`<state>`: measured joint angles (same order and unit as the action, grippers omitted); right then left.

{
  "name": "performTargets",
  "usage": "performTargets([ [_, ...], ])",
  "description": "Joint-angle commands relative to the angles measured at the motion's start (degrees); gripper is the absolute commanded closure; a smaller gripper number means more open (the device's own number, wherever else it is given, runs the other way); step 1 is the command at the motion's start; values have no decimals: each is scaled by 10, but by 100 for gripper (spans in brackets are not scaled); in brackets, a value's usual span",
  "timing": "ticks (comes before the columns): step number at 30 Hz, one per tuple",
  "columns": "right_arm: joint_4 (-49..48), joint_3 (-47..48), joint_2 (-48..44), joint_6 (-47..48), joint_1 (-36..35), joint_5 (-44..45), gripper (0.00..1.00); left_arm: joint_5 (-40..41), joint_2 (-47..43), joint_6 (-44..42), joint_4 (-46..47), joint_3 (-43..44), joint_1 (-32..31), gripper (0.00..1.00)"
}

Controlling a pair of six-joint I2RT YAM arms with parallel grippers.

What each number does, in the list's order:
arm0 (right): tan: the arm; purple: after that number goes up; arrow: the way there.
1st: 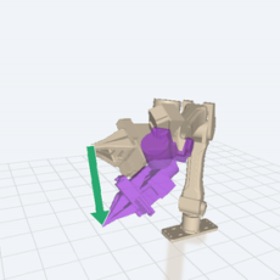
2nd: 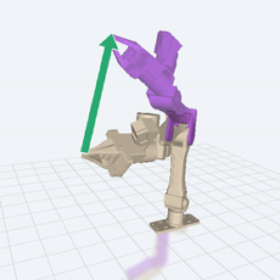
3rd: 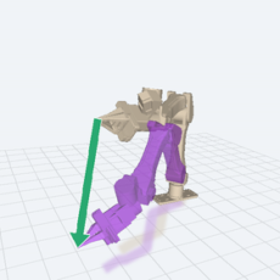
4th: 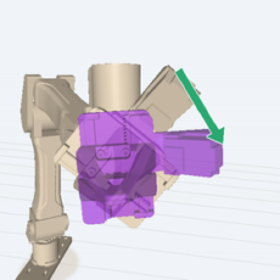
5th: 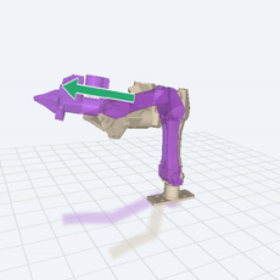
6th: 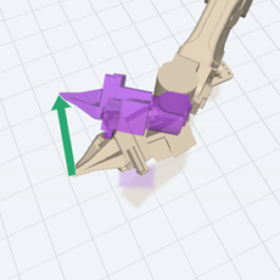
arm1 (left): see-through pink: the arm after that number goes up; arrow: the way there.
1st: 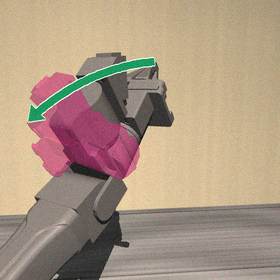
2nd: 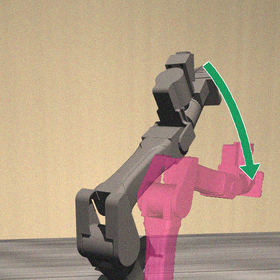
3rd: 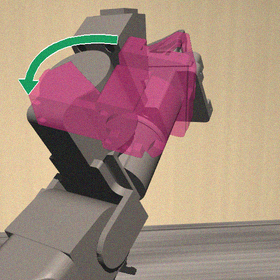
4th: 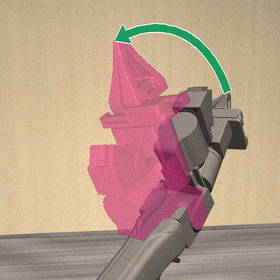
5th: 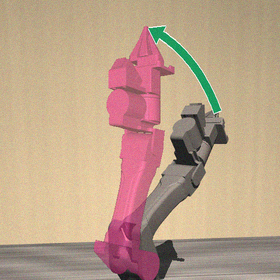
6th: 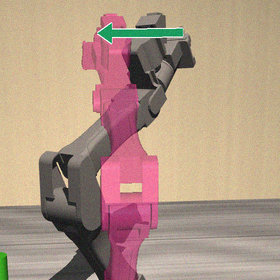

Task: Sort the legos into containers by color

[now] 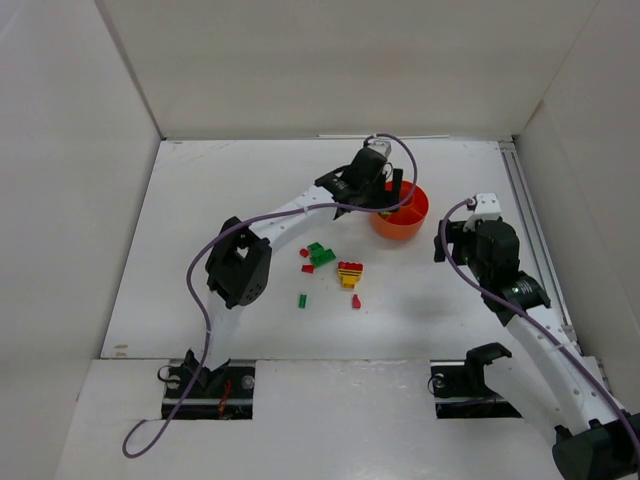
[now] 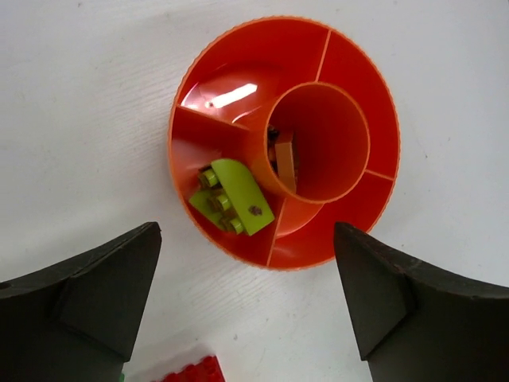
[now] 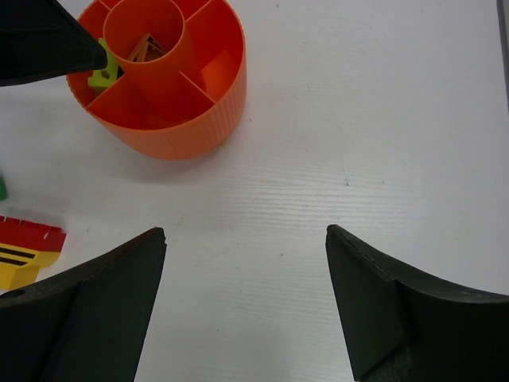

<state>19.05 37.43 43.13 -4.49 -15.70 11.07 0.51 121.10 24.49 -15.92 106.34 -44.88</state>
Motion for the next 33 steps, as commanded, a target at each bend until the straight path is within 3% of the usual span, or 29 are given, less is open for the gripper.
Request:
performTargets([
  [1, -25, -3, -8, 16, -1, -19, 13, 22, -83, -7, 0, -31, 2, 11],
  [3, -30, -8, -8, 22, -1, -38, 13, 38, -113, -7, 6, -64, 2, 0],
  [9, -89, -20, -13, 76, -1, -184, 13, 105, -285, 16, 35, -264, 8, 0],
  [13, -110, -7, 22, 113, -64, -247, 13, 119, -419, 55, 73, -414, 27, 0],
  [15, -111, 8, 55, 130, -107, -247, 13, 127, -500, 73, 78, -505, 35, 0],
  [20, -111, 91, 168, 154, -279, -123, 13, 135, -639, 141, 71, -641, 67, 0],
  [24, -117, 181, 315, 154, -302, -138, 13, 149, -704, 186, 42, -705, 80, 0],
  [27, -117, 256, 447, 84, -310, -78, 13, 163, -728, 194, 20, -719, 80, 0],
  [33, -117, 349, 564, 47, -315, -55, 17, 161, -743, 194, 19, -726, 80, 0],
])
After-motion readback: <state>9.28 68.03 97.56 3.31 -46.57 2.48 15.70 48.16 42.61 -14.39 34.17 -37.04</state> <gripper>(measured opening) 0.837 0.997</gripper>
